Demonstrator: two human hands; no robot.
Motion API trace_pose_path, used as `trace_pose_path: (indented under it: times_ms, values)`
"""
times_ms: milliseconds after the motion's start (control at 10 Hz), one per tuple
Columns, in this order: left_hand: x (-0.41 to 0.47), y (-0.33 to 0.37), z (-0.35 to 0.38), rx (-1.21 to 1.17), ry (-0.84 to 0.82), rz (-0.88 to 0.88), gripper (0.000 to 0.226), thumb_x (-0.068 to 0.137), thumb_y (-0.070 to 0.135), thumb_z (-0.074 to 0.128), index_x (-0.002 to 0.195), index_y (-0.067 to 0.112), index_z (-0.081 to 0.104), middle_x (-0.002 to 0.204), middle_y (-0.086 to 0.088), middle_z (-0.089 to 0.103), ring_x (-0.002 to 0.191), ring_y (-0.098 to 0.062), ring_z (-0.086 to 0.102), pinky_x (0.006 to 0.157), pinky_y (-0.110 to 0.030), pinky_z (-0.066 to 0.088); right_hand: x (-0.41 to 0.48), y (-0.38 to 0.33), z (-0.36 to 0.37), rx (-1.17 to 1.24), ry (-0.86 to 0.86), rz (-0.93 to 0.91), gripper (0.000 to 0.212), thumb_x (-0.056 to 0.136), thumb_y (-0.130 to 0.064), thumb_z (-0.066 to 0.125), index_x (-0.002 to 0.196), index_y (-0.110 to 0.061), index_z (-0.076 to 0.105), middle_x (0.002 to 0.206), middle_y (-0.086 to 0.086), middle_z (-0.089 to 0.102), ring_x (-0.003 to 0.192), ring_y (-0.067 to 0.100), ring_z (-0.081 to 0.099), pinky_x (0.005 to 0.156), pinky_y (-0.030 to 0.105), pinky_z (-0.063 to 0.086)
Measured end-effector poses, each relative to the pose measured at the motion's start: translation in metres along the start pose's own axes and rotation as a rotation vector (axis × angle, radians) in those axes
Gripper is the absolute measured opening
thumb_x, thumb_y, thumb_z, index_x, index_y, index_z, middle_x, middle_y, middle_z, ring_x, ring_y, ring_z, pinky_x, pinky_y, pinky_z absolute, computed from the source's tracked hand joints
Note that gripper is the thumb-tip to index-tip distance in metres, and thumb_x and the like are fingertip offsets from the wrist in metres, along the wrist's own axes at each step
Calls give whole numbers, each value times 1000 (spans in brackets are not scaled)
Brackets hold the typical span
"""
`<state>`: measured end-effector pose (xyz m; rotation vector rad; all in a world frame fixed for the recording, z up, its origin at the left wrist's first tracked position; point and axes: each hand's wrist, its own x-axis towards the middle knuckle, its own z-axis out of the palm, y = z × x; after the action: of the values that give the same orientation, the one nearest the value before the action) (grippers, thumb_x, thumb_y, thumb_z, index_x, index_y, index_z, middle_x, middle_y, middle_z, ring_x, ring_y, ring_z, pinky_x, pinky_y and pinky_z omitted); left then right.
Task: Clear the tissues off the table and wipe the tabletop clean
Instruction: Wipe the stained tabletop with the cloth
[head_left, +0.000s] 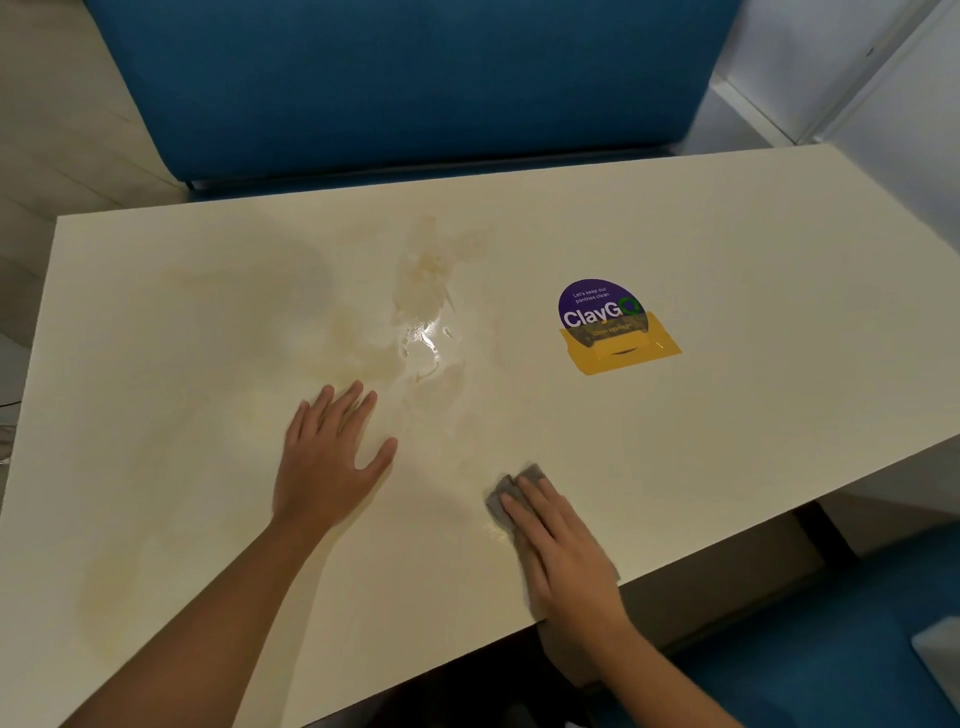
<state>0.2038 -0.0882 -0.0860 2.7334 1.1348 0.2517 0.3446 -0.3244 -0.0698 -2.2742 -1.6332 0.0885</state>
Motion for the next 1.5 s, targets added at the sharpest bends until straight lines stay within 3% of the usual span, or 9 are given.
trace_pose_path:
  times_ms: [300,400,500,800,1100,1200,1300,1400,1500]
  values:
    - [-1,1,-3,11,-27,-7,67,86,57,28,137,17,46,144,-2,43,137,-27,32,113,-37,12,14,74,-20,-25,79,452,55,93,-30,19,141,-10,37,148,5,33,140,18,23,114,18,5]
    - [-1,3,-3,27,-31,-2,67,86,56,29,136,15,47,143,-4,45,135,-29,35,112,-38,14,53,55,-17,-66,105,607,61,86,-22,16,134,2,44,140,16,44,135,26,26,113,31,17]
    - [0,3,-3,36,-28,4,67,88,57,27,134,14,48,141,-4,47,134,-29,36,111,-40,17,76,27,-5,-103,137,496,51,81,-10,28,119,7,57,124,21,58,122,30,34,104,37,24]
    - [0,3,-5,17,-8,10,72,91,62,15,132,15,51,139,-4,49,131,-29,38,110,-39,20,54,46,-15,101,-84,-154,38,97,-24,34,126,-15,58,138,2,49,134,15,36,114,26,24]
    - [0,4,-4,12,-26,-18,68,92,61,19,132,16,52,139,-3,49,132,-28,40,110,-40,23,131,40,23,33,198,476,54,90,-26,24,139,-6,39,145,16,37,136,32,31,112,39,23]
    - [-1,4,-5,24,-31,-26,68,92,60,19,131,15,52,138,-3,51,130,-29,42,109,-40,24,128,31,45,880,349,-62,70,87,-23,54,144,0,21,150,19,25,142,31,15,117,36,12]
    - [0,4,-5,21,-34,-27,68,92,60,20,130,15,53,137,-4,51,129,-29,42,109,-40,25,121,31,36,975,167,-421,71,89,-31,57,145,-5,22,155,4,15,144,19,6,118,33,8]
    - [0,5,-6,9,-26,-38,68,92,61,21,129,15,55,137,-3,52,130,-28,41,110,-40,24,129,53,16,166,63,-347,38,96,-19,41,131,-13,52,143,-2,43,138,16,31,110,37,31]
    - [0,6,-7,-7,-34,-52,68,91,62,21,130,17,54,138,-1,50,132,-25,38,113,-37,20,137,79,2,235,40,-313,37,93,-10,45,128,-9,56,138,3,49,133,18,39,111,33,31]
